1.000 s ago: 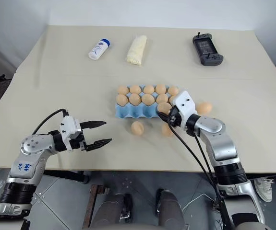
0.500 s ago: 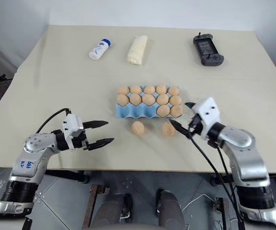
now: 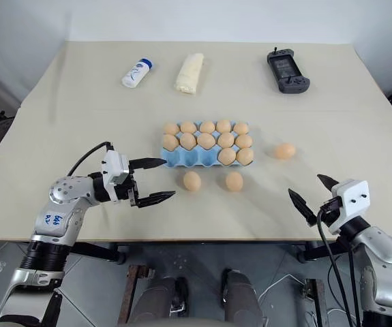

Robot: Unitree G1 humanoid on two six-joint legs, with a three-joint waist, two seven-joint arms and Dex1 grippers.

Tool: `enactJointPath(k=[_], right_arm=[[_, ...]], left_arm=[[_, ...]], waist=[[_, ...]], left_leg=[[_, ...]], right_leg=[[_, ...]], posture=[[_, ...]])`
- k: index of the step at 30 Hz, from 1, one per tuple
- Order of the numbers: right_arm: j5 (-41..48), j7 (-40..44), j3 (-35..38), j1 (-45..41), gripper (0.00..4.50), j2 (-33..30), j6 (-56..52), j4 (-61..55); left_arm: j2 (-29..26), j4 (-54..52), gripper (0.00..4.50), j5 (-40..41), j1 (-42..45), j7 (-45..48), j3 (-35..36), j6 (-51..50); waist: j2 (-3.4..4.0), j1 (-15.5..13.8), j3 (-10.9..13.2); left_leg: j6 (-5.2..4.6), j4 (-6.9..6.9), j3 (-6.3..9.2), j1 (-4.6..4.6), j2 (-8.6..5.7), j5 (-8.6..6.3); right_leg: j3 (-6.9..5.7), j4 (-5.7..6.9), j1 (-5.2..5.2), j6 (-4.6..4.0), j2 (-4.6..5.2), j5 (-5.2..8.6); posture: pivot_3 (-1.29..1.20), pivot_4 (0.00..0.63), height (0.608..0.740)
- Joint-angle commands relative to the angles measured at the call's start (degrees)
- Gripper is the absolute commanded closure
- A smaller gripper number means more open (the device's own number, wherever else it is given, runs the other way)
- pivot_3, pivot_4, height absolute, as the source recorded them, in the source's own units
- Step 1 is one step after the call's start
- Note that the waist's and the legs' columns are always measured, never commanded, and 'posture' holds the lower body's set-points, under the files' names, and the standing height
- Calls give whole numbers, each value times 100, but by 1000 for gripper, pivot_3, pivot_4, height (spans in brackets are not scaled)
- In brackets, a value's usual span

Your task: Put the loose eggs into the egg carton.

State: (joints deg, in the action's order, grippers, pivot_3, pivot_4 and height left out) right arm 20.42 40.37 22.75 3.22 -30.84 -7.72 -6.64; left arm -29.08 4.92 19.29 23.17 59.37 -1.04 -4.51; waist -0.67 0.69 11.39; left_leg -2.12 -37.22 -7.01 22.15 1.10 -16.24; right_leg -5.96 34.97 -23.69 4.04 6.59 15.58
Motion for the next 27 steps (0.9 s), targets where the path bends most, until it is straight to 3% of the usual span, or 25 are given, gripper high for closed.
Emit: enactJointPath(k=[1, 12, 21, 24, 27], right_arm=[[72, -52, -62, -598, 0, -153, -72, 347], [-730, -527, -1125, -3179, 0, -131, -586, 2505], [-1010, -678, -1347, -3872, 0, 18, -310, 3891], [-808, -519, -1251, -3850, 588, 64, -254, 3789], [-717, -197, -1362, -3602, 1647, -33, -288, 3075]], left_arm=[[105, -108, 12, 74, 148, -128, 127, 177], [59, -256, 12, 163, 60, -233, 214, -23], [45, -429, 12, 118, -87, -407, 287, -102], [14, -430, 0, 133, -108, -409, 312, -103], [-61, -418, 0, 131, -182, -417, 406, -91]], waist=[[1, -5, 1], [3, 19, 2], [3, 7, 2], [4, 25, 2], [5, 54, 3]], left_leg=[[-2, -2, -1, 2, 0, 3], [-1, -2, -2, 18, 0, 34], [-5, 0, -2, 30, -2, 35], [-5, 0, -3, 29, -1, 35], [-4, 1, -3, 28, -1, 35]], right_leg=[[1, 0, -1, -3, 0, -2], [-5, -2, -15, -5, 0, -8], [-10, -3, -15, 4, 1, -12], [-9, -4, -15, 5, 0, -13], [-9, -7, -16, 5, 0, -13]], posture=[[0, 150, 740], [0, 150, 740], [0, 150, 740], [0, 150, 740], [0, 150, 740]])
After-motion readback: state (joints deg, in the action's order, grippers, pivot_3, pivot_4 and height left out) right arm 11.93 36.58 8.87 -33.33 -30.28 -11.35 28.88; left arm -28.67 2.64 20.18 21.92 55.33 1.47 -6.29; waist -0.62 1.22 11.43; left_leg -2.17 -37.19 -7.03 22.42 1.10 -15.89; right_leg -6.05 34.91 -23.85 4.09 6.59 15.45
